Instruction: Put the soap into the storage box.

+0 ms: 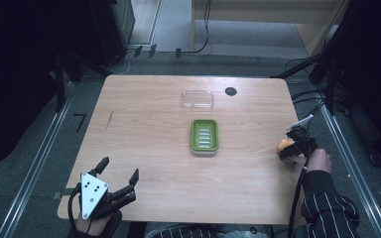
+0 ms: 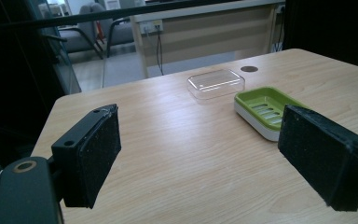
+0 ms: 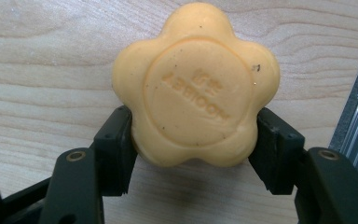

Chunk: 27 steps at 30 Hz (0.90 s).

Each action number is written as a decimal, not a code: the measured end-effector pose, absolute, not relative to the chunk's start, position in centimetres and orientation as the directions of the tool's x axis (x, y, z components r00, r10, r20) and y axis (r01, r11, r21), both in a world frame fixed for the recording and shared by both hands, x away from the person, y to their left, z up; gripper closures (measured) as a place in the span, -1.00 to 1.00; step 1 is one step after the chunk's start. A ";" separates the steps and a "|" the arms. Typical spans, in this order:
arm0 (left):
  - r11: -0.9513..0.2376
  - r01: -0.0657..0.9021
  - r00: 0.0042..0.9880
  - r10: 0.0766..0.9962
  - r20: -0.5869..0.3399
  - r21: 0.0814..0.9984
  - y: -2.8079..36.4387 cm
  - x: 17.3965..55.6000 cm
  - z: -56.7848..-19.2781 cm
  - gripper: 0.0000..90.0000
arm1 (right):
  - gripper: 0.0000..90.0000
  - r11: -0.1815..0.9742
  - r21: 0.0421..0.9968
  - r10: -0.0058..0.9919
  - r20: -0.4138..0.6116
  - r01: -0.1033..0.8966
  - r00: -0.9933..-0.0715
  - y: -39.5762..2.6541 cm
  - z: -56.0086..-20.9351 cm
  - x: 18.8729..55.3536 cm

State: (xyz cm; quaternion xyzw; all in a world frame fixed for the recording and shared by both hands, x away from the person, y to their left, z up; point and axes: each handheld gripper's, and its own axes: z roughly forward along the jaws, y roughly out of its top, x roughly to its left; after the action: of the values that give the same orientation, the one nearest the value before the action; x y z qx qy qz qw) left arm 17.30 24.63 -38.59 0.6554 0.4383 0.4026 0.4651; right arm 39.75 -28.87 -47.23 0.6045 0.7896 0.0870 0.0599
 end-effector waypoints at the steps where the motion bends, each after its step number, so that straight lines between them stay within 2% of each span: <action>1: -0.184 0.200 0.291 0.949 0.120 0.962 24.6 17.3 -38.6 -0.70 | -0.10 0.253 0.211 0.965 0.011 0.944 -0.261 -28.9 -47.2 39.7; 27: -0.181 0.200 0.290 0.950 0.118 0.963 24.6 17.3 -38.6 -0.70 | -0.10 0.262 0.245 0.960 0.028 0.933 -0.277 -29.0 -46.8 39.5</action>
State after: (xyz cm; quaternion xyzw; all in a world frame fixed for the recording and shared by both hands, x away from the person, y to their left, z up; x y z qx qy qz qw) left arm 17.33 24.63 -38.60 0.6546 0.4393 0.4027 0.4652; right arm 39.48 -29.00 -46.80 0.5978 0.7919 0.1069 0.0632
